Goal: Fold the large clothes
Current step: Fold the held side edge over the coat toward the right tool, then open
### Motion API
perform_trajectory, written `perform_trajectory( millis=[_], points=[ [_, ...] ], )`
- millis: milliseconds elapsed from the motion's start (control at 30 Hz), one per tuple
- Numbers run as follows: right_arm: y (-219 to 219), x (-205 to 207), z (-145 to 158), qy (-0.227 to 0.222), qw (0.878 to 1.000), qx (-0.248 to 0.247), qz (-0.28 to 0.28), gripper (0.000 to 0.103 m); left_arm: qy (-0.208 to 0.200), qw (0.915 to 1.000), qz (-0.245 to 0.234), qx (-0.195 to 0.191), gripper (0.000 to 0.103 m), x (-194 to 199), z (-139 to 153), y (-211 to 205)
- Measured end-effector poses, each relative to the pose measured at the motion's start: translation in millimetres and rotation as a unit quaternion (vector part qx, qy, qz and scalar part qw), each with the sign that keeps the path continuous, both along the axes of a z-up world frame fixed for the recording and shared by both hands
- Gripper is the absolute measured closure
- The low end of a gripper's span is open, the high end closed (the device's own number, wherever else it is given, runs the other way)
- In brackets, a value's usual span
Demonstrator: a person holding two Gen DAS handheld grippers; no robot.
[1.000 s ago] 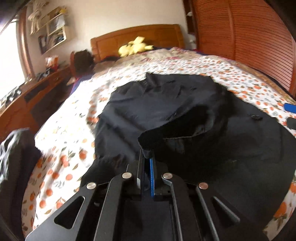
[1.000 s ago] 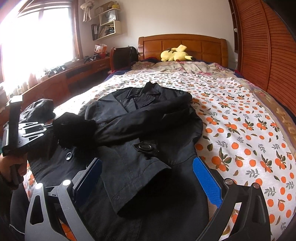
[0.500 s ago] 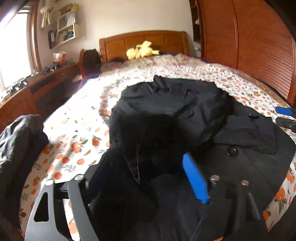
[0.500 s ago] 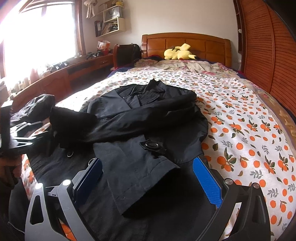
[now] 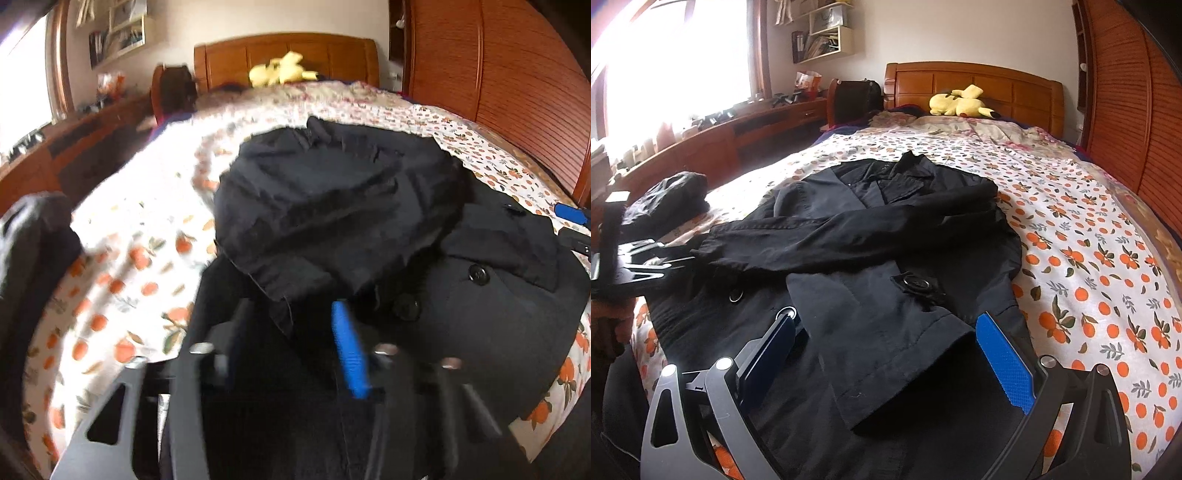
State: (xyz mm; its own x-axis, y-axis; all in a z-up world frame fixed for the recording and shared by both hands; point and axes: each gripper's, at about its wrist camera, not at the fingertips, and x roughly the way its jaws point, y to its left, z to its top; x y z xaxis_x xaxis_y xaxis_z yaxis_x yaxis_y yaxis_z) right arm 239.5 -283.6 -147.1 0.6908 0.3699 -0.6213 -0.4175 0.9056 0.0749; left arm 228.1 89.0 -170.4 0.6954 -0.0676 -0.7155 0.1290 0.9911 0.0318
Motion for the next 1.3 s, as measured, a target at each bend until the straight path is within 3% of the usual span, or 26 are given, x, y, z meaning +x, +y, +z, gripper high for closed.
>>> perform_trajectory(
  millis=[33, 100, 233, 567, 700, 767, 833, 900, 1133, 1300],
  points=[
    [1, 0, 0, 0.000, 1.000, 0.000, 0.000, 0.008, 0.006, 1.0000, 0.000, -0.004, 0.073, 2, -3, 1],
    [1, 0, 0, 0.000, 1.000, 0.000, 0.001, 0.008, 0.008, 1.0000, 0.000, 0.001, 0.075, 3, -8, 1],
    [3, 0, 1, 0.000, 1.000, 0.003, -0.001, 0.008, 0.011, 0.9999, -0.010, 0.003, 0.100, 5, -10, -4],
    [18, 0, 8, -0.005, 1.000, -0.014, 0.012, 0.008, -0.027, 0.9984, -0.049, -0.008, 0.101, -41, 24, -28],
    [37, 6, 14, -0.007, 0.999, -0.031, 0.035, 0.026, -0.030, 0.9980, -0.056, -0.010, 0.101, -53, 25, -35],
    [47, 14, 15, -0.002, 0.998, -0.038, 0.046, 0.044, -0.031, 0.9980, -0.054, -0.012, 0.101, -56, 23, -36],
    [59, 27, 15, 0.004, 0.998, -0.047, 0.050, 0.070, -0.030, 0.9980, -0.052, -0.020, 0.101, -58, 21, -35],
    [68, 41, 12, 0.013, 0.997, -0.049, 0.050, 0.078, -0.034, 0.9980, -0.050, -0.019, 0.100, -60, 20, -34],
    [95, 105, -4, 0.044, 0.995, -0.086, 0.023, 0.079, -0.037, 0.9977, -0.050, -0.029, 0.100, -64, 21, -30],
    [94, 151, -29, 0.104, 0.989, -0.100, -0.011, 0.080, -0.036, 0.9973, -0.052, -0.036, 0.100, -63, 19, -27]
  ],
)
